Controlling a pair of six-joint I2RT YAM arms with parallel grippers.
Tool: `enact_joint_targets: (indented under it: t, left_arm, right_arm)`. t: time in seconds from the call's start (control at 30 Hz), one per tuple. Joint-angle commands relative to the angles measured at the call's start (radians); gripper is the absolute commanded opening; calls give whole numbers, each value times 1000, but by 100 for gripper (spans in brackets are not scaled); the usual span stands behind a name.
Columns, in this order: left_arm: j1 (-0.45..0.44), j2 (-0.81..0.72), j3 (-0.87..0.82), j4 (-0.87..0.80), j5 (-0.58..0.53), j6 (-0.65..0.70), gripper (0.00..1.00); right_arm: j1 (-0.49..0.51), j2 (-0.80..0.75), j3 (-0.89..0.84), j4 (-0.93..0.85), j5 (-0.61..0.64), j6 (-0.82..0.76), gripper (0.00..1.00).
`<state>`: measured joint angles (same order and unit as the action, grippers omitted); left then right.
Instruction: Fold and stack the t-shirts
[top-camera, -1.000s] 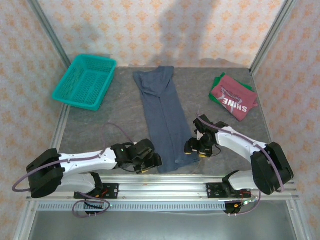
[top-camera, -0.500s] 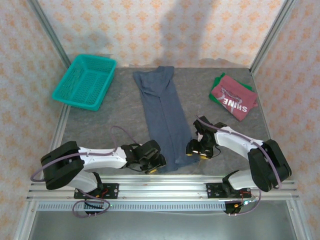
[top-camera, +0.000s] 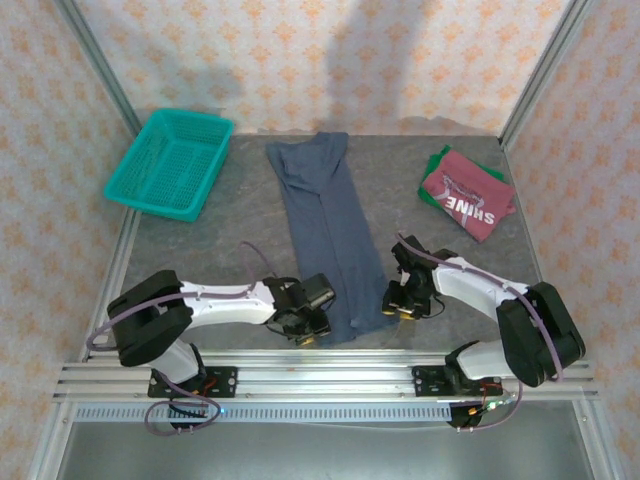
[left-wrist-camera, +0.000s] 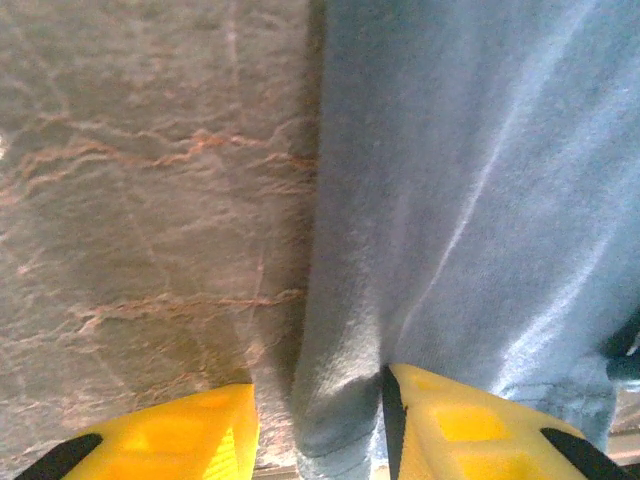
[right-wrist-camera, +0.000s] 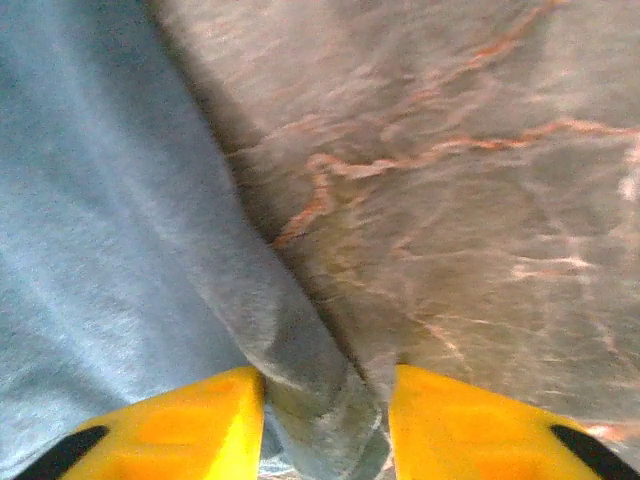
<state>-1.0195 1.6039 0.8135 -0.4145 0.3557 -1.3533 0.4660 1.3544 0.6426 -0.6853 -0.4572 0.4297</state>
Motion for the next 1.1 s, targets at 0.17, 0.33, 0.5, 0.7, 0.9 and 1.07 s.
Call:
enact_joint_targets:
  t: [0.17, 0.33, 0.5, 0.7, 0.9, 1.07]
  left_arm:
    - [-11, 118, 109, 233, 20, 65, 10]
    - [-19, 35, 94, 109, -13, 83, 0]
    - [-32, -102, 62, -75, -79, 110, 0]
    - [-35, -241, -34, -167, -117, 79, 0]
    - [-37, -313, -62, -231, -153, 64, 0]
    - [-33, -333, -53, -234, -178, 55, 0]
  right_arm:
    - [19, 21, -12, 64, -136, -2, 4]
    - [21, -20, -6, -1, -136, 8, 0]
    - [23, -55, -6, -59, -116, 24, 0]
    - [51, -86, 9, -115, -107, 53, 0]
    - [135, -116, 59, -195, -100, 80, 0]
    - [138, -126, 138, -233, -66, 86, 0]
